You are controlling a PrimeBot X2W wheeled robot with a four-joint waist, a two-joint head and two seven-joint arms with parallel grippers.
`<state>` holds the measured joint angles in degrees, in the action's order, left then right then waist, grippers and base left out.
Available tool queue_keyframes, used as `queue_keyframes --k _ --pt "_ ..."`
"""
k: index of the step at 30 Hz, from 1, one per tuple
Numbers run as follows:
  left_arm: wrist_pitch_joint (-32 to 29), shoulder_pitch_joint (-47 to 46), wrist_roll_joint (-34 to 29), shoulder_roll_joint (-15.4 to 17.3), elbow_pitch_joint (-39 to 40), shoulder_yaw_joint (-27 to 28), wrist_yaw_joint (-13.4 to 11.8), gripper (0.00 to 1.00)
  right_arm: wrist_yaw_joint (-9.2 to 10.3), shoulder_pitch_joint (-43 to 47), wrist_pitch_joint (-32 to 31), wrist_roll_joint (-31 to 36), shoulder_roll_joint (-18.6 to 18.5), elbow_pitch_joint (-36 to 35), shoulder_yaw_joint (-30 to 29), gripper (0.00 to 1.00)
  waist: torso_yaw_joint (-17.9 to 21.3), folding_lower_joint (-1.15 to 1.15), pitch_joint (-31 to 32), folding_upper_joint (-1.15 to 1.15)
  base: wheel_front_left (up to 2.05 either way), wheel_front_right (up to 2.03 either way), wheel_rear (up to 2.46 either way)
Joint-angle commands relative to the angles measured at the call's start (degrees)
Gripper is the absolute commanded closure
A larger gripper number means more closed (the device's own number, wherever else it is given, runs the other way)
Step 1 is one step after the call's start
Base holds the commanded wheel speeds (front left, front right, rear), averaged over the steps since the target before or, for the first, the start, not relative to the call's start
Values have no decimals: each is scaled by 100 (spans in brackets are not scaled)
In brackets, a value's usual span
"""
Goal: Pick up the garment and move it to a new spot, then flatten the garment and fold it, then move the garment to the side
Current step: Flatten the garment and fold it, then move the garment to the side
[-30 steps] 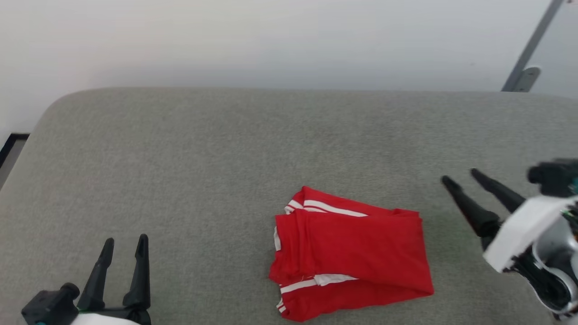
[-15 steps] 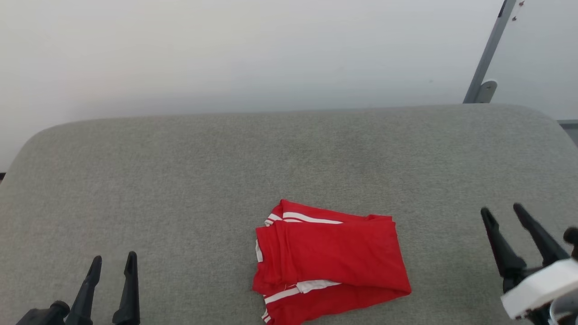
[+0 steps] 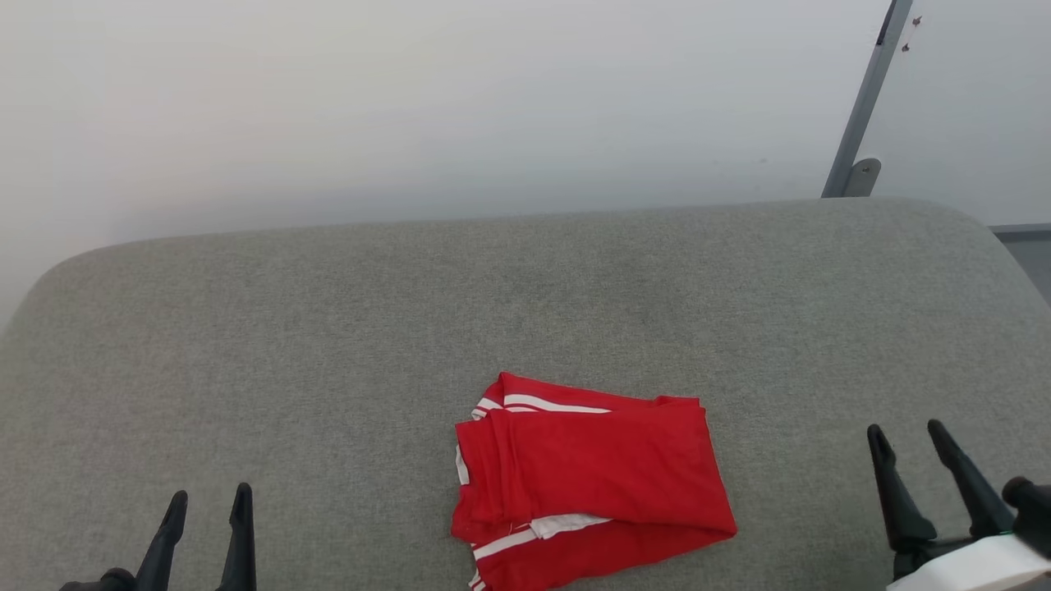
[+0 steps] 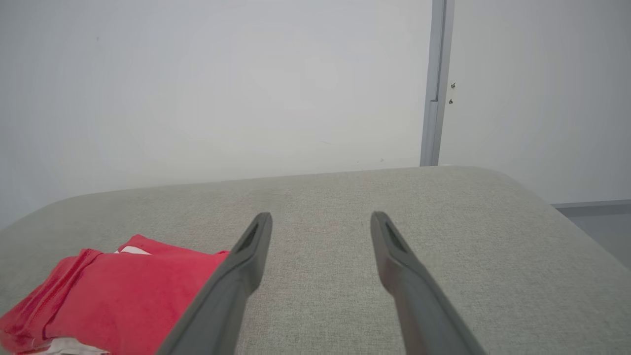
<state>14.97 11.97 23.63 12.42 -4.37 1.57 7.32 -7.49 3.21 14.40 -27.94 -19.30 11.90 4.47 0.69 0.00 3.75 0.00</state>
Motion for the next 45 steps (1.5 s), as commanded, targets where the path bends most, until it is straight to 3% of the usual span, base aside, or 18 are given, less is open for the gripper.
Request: queue_keyframes --k 1,38,45 --pt "26 41 -45 -20 -17 27 20 0 -1 80 59 41 39 9 30 0 -7 0 9 0 0 0 0" --pt "26 -111 -144 -158 -123 -214 20 0 -1 270 81 93 340 -308 59 0 -202 0 40 0 0 0 0" --pt "27 -124 -249 -111 -104 -138 20 0 -1 45 77 -214 121 -129 547 0 -265 0 -5 0 0 0 0"
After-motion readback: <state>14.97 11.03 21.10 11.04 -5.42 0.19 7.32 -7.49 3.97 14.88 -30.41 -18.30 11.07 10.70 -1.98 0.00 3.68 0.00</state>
